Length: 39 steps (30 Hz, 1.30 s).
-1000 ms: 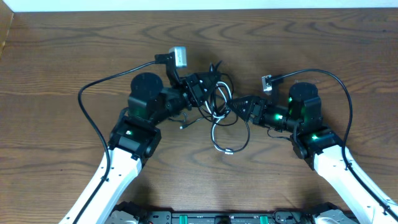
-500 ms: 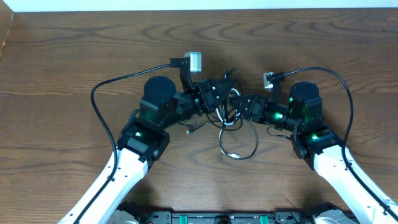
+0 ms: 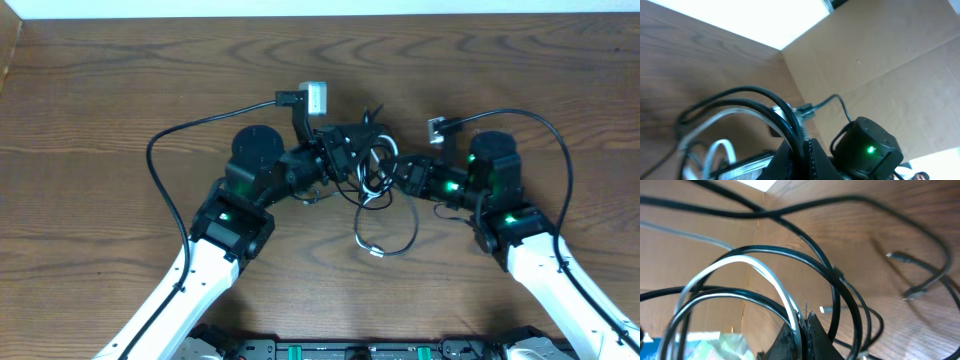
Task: Untangle cables
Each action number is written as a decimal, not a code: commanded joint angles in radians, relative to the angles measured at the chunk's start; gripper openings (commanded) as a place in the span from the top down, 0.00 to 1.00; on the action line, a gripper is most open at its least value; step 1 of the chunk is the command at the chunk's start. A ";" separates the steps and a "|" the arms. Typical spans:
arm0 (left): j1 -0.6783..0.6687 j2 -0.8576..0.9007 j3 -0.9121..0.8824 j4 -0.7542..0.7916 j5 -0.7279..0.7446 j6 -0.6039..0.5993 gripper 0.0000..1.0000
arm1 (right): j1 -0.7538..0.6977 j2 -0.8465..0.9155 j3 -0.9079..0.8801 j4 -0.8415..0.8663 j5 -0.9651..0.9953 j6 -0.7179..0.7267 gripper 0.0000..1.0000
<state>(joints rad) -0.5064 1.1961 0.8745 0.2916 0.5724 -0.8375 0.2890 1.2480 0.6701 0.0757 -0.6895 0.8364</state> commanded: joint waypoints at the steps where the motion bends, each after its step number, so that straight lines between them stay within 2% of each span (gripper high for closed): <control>1: 0.053 -0.001 0.019 -0.007 -0.009 0.087 0.83 | -0.072 -0.005 0.001 -0.001 -0.107 -0.007 0.99; 3: 0.079 -0.001 0.019 -0.044 -0.010 0.158 0.61 | -0.110 -0.005 0.001 -0.001 -0.166 -0.007 0.99; 4: 0.093 -0.001 0.019 -0.071 -0.010 0.185 0.48 | -0.129 -0.005 0.001 0.000 -0.195 -0.007 0.99; 5: 0.104 -0.001 0.019 -0.096 -0.010 0.203 0.30 | -0.143 -0.005 0.001 -0.001 -0.217 -0.007 0.99; 6: 0.114 -0.001 0.019 -0.127 -0.010 0.221 0.24 | -0.159 -0.005 0.001 -0.001 -0.243 -0.007 0.99; 11: 0.135 -0.001 0.019 -0.266 -0.020 0.266 0.18 | -0.202 -0.005 0.001 0.000 -0.290 0.002 0.99; 18: 0.135 -0.001 0.019 -0.364 -0.012 0.266 0.15 | -0.216 -0.005 0.001 0.018 -0.290 0.034 0.99; 19: 0.134 -0.001 0.019 -0.373 0.000 0.266 0.10 | -0.216 -0.005 0.001 0.029 -0.293 0.047 0.99; 21: 0.134 -0.001 0.019 -0.388 0.030 0.266 0.07 | -0.216 -0.005 0.001 0.058 -0.301 0.050 0.99; 25: 0.127 -0.001 0.019 -0.436 0.082 0.332 0.07 | -0.216 -0.005 0.001 0.127 -0.309 0.085 0.99; 29: 0.096 -0.001 0.019 -0.439 0.082 0.348 0.07 | -0.216 -0.005 0.001 0.145 -0.309 0.093 0.99; 37: 0.001 -0.001 0.019 -0.435 0.029 0.348 0.06 | -0.215 -0.005 0.001 0.187 -0.339 0.059 0.99; 39: -0.026 0.000 0.019 -0.441 -0.005 0.381 0.06 | -0.215 -0.005 0.001 0.216 -0.350 0.060 0.99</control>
<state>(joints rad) -0.4938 1.1961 0.8757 -0.1490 0.6163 -0.5148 0.0795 1.2484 0.6701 0.2592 -0.9955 0.9096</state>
